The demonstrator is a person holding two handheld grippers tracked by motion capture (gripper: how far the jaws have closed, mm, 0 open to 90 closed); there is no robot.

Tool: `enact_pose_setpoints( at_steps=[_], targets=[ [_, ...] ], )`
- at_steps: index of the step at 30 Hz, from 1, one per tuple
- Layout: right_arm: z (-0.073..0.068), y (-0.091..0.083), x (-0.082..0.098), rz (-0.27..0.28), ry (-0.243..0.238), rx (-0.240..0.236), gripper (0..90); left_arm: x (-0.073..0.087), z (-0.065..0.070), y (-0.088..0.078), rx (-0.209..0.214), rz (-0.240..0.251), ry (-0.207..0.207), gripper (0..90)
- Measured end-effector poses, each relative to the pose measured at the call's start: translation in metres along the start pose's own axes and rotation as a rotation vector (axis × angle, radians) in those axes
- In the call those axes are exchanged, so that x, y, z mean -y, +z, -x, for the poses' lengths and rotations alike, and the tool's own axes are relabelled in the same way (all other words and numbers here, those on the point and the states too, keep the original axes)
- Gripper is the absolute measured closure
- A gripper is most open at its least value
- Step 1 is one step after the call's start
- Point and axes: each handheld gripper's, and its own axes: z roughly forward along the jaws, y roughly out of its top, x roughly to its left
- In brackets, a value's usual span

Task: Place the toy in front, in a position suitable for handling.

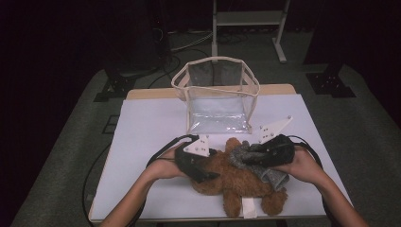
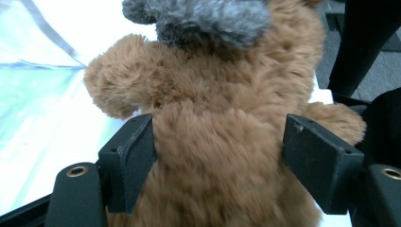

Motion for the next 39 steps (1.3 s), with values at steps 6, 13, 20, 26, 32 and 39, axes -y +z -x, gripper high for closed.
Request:
enact_pose_setpoints(
  at_steps=[6,13,20,26,32,39],
  targets=[
    [0.006,-0.018,0.009,0.030,0.027,0.029,74.1,0.006,0.007,0.005,0.015,-0.041,0.007,28.0],
    [-0.001,-0.012,0.021,0.051,0.055,0.008,74.0,0.003,0.013,-0.001,0.018,-0.040,0.029,26.2],
    [-0.011,0.002,0.022,0.054,0.040,-0.030,74.1,-0.010,0.003,0.010,0.042,-0.066,0.006,16.2],
    [-0.013,0.005,0.024,0.064,0.039,-0.043,74.2,-0.014,0.002,0.032,0.064,-0.161,0.004,10.1],
    [-0.011,0.006,0.025,0.071,0.052,-0.039,74.1,-0.019,0.003,0.035,0.055,-0.191,0.049,36.6],
    [0.013,0.001,0.010,0.090,0.064,-0.002,74.1,-0.016,-0.011,0.020,-0.058,-0.153,0.032,50.4]
  ],
)
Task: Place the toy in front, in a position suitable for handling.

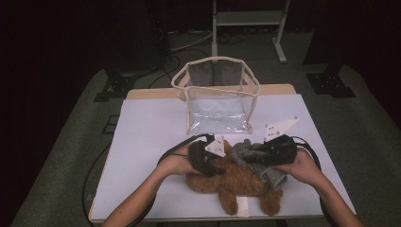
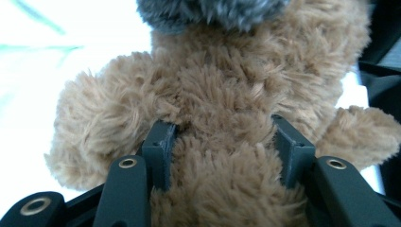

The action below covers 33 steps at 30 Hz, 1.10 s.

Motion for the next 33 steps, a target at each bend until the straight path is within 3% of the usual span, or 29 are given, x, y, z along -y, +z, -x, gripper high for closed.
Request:
enact_pose_setpoints(
  at_steps=[4,6,8,10,15,18,25,28,33],
  targets=[
    [0.010,0.008,-0.017,-0.024,-0.025,0.014,74.0,0.005,-0.014,-0.013,-0.069,-0.007,-0.014,51.3],
    [0.013,0.014,-0.025,-0.028,-0.034,0.003,74.0,0.009,-0.015,-0.015,-0.087,-0.009,-0.016,50.6],
    [0.014,0.019,-0.031,-0.044,-0.039,-0.004,74.0,0.016,-0.011,-0.015,-0.079,-0.009,-0.017,49.1],
    [0.015,0.021,-0.034,-0.047,-0.046,0.005,73.9,0.023,-0.004,-0.016,-0.072,0.027,-0.030,48.0],
    [0.020,0.025,-0.031,-0.039,-0.018,0.008,73.7,0.031,0.011,-0.023,-0.060,0.062,-0.030,43.8],
    [0.010,0.034,-0.022,-0.047,-0.022,-0.033,73.8,0.030,0.012,-0.028,-0.038,0.072,-0.032,37.6],
    [-0.011,0.031,-0.003,-0.008,-0.041,-0.049,74.0,0.027,0.003,-0.037,-0.019,0.067,-0.059,22.4],
    [-0.018,0.029,-0.003,-0.014,-0.069,-0.053,74.0,0.033,0.003,-0.033,0.014,0.041,-0.068,24.3],
    [-0.016,0.023,-0.014,-0.021,-0.084,-0.025,73.9,0.041,0.012,-0.032,0.020,0.039,-0.061,31.1]
  ],
)
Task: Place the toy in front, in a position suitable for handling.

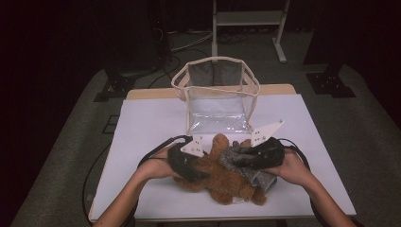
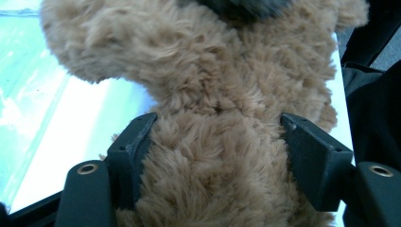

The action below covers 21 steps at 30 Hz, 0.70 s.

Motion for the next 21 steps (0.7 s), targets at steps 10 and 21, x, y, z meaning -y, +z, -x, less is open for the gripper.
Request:
enact_pose_setpoints(
  at_steps=[10,21],
  targets=[
    [-0.004,0.024,-0.016,0.002,-0.032,-0.054,73.9,0.009,0.011,-0.016,0.018,0.051,0.020,31.2],
    [-0.004,0.015,-0.002,0.021,-0.021,-0.053,73.9,0.021,-0.001,-0.018,0.024,0.052,-0.032,27.2]
  ],
)
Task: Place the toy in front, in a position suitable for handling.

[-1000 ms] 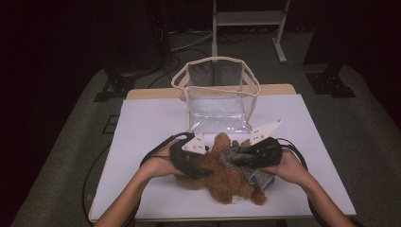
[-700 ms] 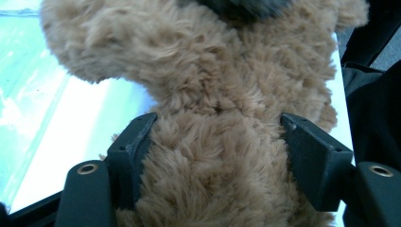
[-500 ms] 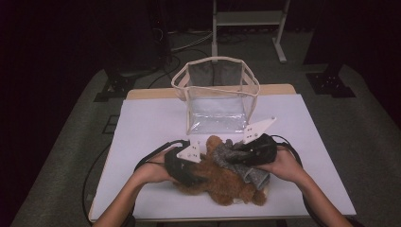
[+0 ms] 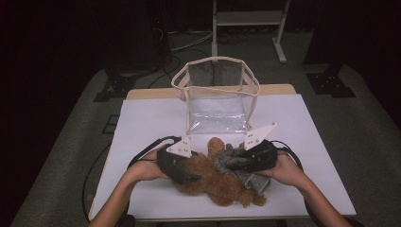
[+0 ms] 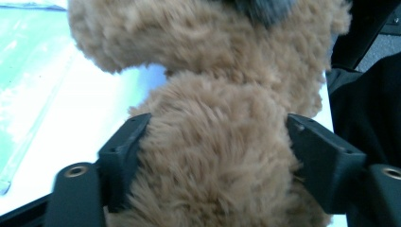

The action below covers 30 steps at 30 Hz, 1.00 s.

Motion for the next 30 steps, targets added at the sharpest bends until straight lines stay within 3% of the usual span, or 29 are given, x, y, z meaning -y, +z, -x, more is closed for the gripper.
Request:
enact_pose_setpoints(
  at_steps=[4,7,13,23,30],
  targets=[
    [0.004,-0.009,0.006,0.012,0.030,0.004,73.9,0.004,0.004,-0.001,0.000,0.002,0.006,32.7],
    [0.007,-0.019,0.011,0.004,0.035,0.039,73.8,0.005,0.008,-0.003,-0.002,-0.001,0.012,33.8],
    [0.014,-0.037,0.026,0.015,0.098,0.080,73.6,0.007,0.014,-0.008,0.015,-0.001,0.022,35.0],
    [0.011,-0.033,0.016,0.011,0.062,0.087,73.3,0.009,0.016,-0.009,0.017,-0.003,0.034,35.3],
    [0.021,-0.042,0.027,0.008,0.115,0.108,73.3,0.011,0.015,-0.009,0.009,0.022,0.025,34.9]
  ],
)
